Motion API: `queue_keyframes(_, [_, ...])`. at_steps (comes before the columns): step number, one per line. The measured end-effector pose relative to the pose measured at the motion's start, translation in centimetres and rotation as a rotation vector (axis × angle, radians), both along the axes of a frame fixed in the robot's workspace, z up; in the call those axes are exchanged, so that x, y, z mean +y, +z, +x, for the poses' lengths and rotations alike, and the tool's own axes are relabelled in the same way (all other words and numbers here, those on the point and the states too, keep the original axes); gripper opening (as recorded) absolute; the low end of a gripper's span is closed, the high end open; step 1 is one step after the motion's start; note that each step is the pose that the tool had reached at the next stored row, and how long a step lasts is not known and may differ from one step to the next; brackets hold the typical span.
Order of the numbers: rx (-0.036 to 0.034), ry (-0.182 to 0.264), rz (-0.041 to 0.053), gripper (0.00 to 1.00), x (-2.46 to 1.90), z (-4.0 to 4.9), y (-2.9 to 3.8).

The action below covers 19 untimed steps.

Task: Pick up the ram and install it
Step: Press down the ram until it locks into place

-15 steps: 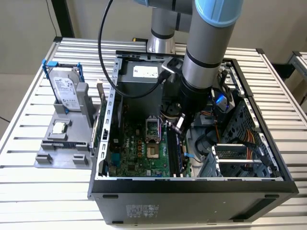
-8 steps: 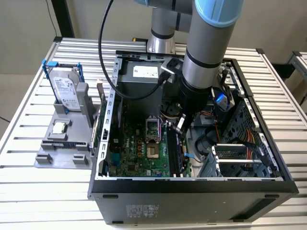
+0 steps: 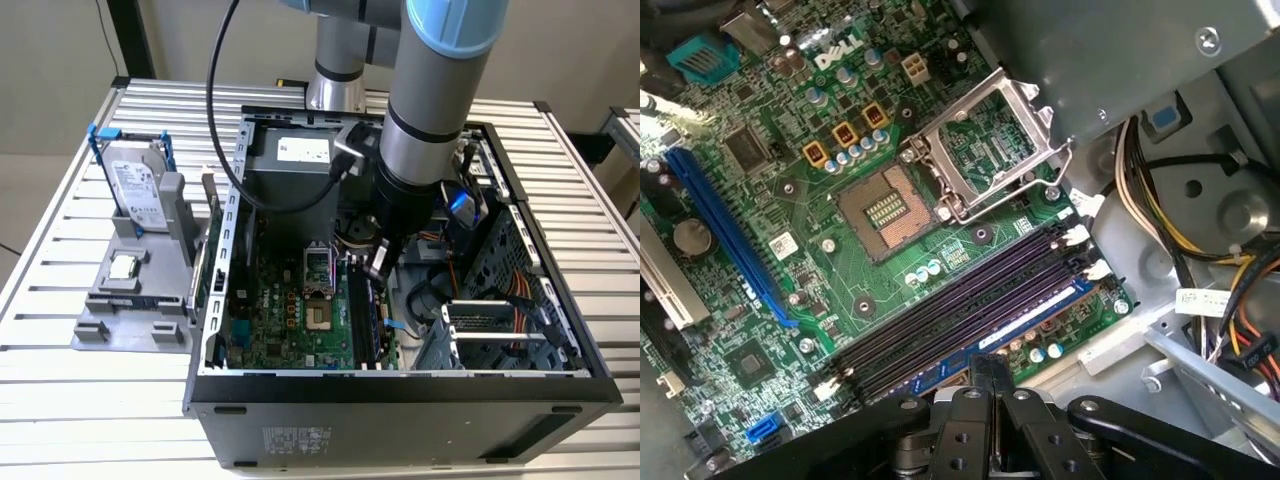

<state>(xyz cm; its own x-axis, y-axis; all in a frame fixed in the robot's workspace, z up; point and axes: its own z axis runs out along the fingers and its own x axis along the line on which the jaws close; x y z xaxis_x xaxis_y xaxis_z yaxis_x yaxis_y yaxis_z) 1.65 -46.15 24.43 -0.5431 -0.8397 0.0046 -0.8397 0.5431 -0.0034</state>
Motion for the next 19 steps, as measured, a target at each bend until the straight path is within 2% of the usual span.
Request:
queue_keyframes(11, [0.0000, 0.077, 0.0038, 0.00, 0.00, 0.00, 0.00])
queue_keyframes(16, [-0.0002, 0.116, 0.0109, 0.00, 0.00, 0.00, 0.00])
queue_keyframes(19, [-0.0001, 0.144, 0.0120, 0.00, 0.00, 0.00, 0.00])
